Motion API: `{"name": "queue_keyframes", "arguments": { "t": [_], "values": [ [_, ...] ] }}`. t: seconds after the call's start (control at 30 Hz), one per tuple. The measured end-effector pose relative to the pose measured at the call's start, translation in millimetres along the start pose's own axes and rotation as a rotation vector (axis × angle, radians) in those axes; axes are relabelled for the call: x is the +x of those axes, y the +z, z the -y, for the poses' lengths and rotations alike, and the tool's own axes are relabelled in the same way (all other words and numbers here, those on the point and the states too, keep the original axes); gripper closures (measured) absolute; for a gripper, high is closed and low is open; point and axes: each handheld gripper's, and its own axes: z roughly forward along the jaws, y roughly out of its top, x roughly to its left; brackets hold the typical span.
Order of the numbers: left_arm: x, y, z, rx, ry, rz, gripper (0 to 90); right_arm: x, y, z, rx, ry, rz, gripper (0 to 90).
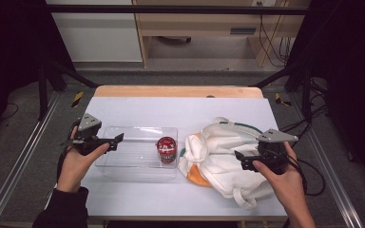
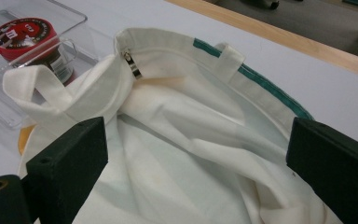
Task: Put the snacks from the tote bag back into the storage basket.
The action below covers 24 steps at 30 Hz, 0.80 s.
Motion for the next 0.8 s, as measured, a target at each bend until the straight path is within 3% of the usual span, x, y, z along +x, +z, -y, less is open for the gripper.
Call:
{"name": "queue_keyframes", "arguments": {
  "t": [0.8],
  "values": [
    [-1.8,1.6,0.5,0.003,0.011,0.01,5.1,-3.2,10.8,38.3,0.025,0.038,0.012,6.2]
  ]
}}
